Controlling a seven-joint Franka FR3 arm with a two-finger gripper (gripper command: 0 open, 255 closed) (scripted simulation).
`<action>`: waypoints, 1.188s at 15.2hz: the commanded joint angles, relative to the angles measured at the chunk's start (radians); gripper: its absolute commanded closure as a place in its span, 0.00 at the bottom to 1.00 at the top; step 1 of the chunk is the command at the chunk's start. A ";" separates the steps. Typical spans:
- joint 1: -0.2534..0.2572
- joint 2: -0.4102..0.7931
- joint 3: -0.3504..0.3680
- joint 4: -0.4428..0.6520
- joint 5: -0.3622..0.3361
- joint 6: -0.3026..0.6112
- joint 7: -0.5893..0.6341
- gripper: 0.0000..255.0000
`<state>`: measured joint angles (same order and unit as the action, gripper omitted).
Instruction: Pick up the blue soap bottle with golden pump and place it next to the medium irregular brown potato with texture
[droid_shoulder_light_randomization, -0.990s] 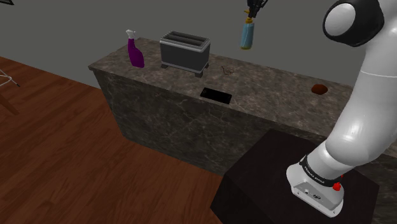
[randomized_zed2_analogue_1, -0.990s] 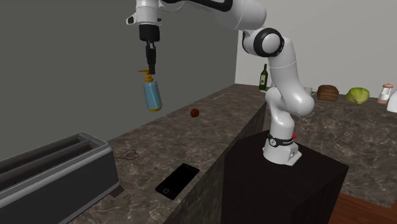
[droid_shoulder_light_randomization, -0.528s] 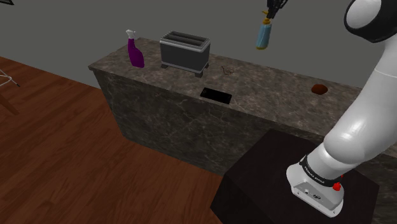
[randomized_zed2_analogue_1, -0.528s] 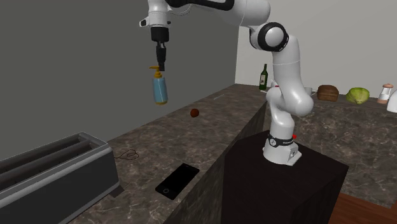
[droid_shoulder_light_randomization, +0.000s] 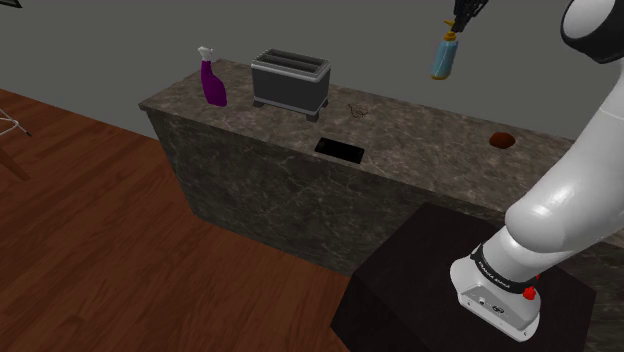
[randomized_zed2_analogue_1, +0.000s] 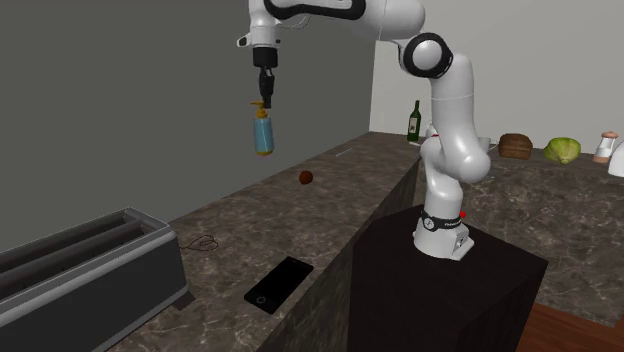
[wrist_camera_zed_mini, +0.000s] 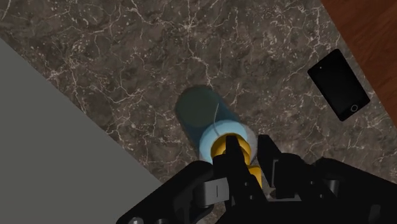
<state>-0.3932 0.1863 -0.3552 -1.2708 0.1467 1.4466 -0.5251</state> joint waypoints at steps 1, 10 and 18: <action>-0.028 -0.008 -0.018 -0.011 0.000 -0.002 -0.049 1.00; -0.178 0.051 -0.101 0.065 0.038 -0.046 -0.265 1.00; -0.229 0.064 -0.127 0.009 0.046 0.011 -0.350 1.00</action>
<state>-0.6252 0.2594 -0.4815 -1.2356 0.1969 1.4395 -0.8732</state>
